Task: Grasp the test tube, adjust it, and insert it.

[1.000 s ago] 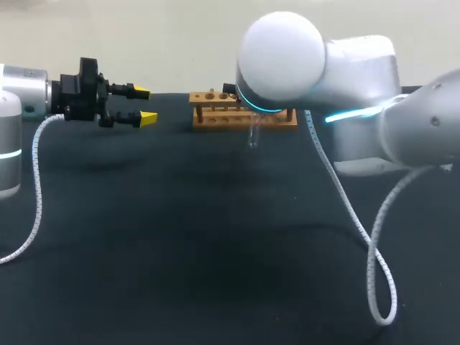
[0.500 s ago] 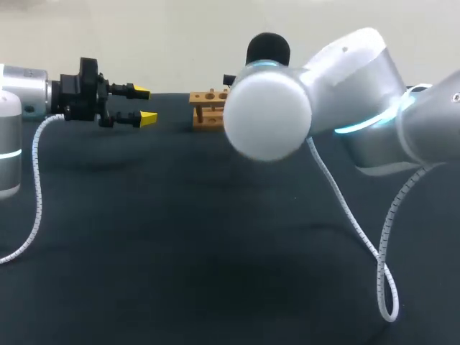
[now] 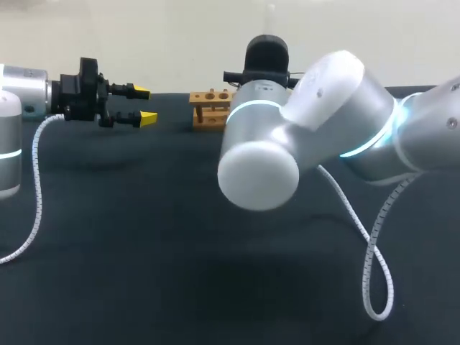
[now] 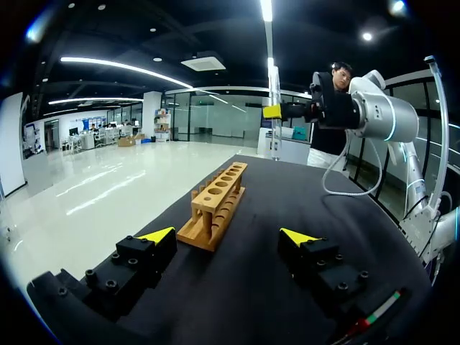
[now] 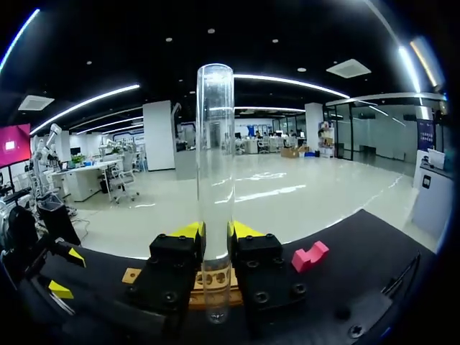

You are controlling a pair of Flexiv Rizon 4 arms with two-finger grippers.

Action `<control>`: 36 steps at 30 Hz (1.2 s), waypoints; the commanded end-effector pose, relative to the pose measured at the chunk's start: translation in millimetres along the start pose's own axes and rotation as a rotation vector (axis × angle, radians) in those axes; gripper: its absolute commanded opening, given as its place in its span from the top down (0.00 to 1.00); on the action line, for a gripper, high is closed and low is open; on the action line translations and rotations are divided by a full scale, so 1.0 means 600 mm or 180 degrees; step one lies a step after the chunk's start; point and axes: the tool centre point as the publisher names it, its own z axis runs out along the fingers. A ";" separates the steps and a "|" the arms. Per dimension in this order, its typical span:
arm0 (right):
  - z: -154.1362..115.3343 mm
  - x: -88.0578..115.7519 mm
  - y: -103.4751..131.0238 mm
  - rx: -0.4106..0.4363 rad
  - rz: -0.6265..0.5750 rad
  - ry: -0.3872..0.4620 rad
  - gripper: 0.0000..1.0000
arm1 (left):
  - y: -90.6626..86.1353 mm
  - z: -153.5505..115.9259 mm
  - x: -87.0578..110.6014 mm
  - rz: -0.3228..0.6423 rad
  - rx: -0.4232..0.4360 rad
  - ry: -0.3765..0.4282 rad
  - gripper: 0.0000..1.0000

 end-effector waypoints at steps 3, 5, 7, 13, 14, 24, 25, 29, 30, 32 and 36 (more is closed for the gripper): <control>0.022 -0.002 -0.003 -0.0112 -0.0043 -0.0289 1.00 | -0.003 -0.001 0.003 0.0011 -0.0014 -0.0015 0.00; 0.029 -0.003 -0.003 -0.0153 -0.0074 -0.0317 1.00 | -0.003 -0.001 0.003 0.0011 -0.0014 -0.0015 0.00; 0.036 -0.003 -0.003 -0.0196 -0.0109 -0.0330 1.00 | -0.003 -0.001 0.003 0.0011 -0.0014 -0.0015 0.00; 0.066 0.003 -0.006 -0.0273 -0.0130 -0.0330 1.00 | -0.003 -0.001 0.003 0.0011 -0.0014 -0.0015 0.00; 0.071 0.004 -0.006 -0.0285 -0.0120 -0.0328 1.00 | -0.003 -0.001 0.003 0.0011 -0.0014 -0.0015 0.00; 0.120 0.010 -0.009 -0.0415 -0.0143 -0.0344 1.00 | -0.003 -0.001 0.003 0.0011 -0.0014 -0.0015 0.00; 0.124 0.010 -0.010 -0.0418 -0.0138 -0.0361 1.00 | -0.003 -0.001 0.003 0.0011 -0.0014 -0.0015 0.00; 0.138 0.013 -0.014 -0.0427 -0.0107 -0.0401 1.00 | -0.003 -0.001 0.003 0.0011 -0.0014 -0.0015 0.00; 0.140 0.014 -0.014 -0.0429 -0.0101 -0.0406 1.00 | -0.003 -0.001 0.003 0.0011 -0.0014 -0.0015 0.00; 0.142 0.015 -0.013 -0.0431 -0.0088 -0.0411 1.00 | -0.003 -0.001 0.003 0.0011 -0.0014 -0.0015 0.00; 0.142 0.015 -0.010 -0.0431 -0.0080 -0.0412 1.00 | -0.003 -0.001 0.003 0.0011 -0.0014 -0.0015 0.00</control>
